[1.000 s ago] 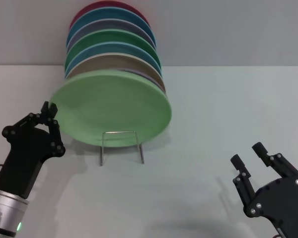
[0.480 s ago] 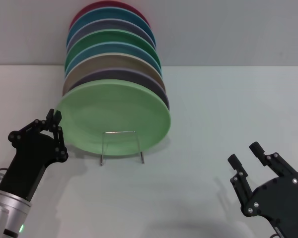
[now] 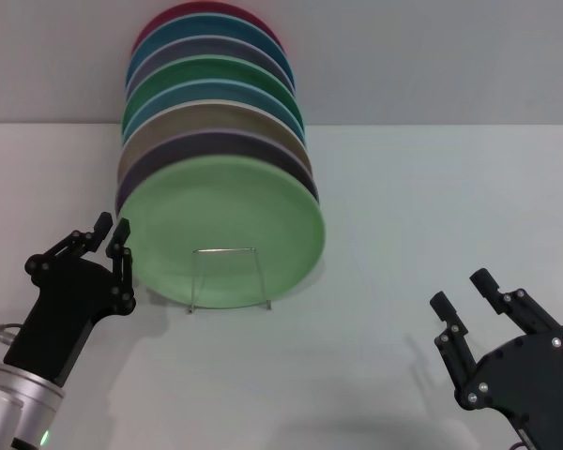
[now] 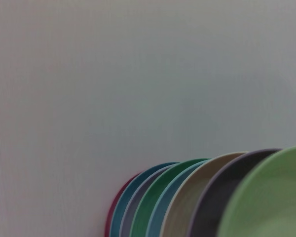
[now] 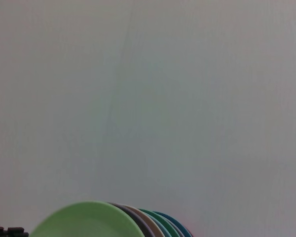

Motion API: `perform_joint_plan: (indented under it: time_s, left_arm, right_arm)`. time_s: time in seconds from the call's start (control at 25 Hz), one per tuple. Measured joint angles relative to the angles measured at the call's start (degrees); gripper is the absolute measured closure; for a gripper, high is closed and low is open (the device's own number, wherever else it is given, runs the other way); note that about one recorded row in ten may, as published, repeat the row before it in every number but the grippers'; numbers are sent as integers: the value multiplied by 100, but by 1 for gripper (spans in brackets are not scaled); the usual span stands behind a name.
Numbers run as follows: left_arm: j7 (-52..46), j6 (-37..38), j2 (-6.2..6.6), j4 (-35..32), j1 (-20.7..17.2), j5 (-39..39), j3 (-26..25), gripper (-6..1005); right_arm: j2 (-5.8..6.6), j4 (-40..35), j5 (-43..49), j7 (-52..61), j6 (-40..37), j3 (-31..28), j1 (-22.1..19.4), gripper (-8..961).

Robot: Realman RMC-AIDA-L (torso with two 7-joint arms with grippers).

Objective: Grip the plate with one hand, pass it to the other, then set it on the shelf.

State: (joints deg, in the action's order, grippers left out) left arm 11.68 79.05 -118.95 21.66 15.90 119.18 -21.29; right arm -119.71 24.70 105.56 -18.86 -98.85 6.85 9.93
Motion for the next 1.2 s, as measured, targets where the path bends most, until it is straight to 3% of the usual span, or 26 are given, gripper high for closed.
perform_joint_plan:
  time_s: [0.08, 0.28, 0.52, 0.6, 0.64, 0.8, 0.92, 1.08, 1.2]
  left_arm:
    - [-4, -2, 2, -1, -13, 0, 4, 956]
    - [-12, 173, 16, 17, -83, 0, 19, 813]
    - [-153, 1541, 40, -31, -480, 5, 350, 645]
    - [-769, 2231, 49, -275, -617, 5, 436, 603]
    - [-769, 2231, 49, -275, -617, 5, 436, 582]
    - [-1996, 2590, 48, -730, -580, -24, 356, 499]
    - [-2400, 2591, 49, -874, -555, -44, 182, 410]
    - [-2488, 2524, 42, -908, -551, -47, -130, 222]
    - [-2500, 2494, 47, -907, -544, -49, -278, 222]
  right_arm:
    - [0, 0, 0, 0, 0, 0, 0, 555]
    - [0, 0, 0, 1, 10, 0, 13, 555]
    - [0, -18, 1, 11, 64, -51, 57, 555]
    - [6, -23, 0, 18, 43, -176, 57, 555]
    - [6, -23, 0, 18, 43, -176, 57, 555]
    - [19, -56, 1, 181, -39, -697, 6, 555]
    - [28, -149, 1, 537, -62, -1018, 0, 555]
    - [34, -477, 0, 1362, -38, -1494, 50, 555]
    - [38, -809, 1, 2011, 36, -1896, 164, 555]
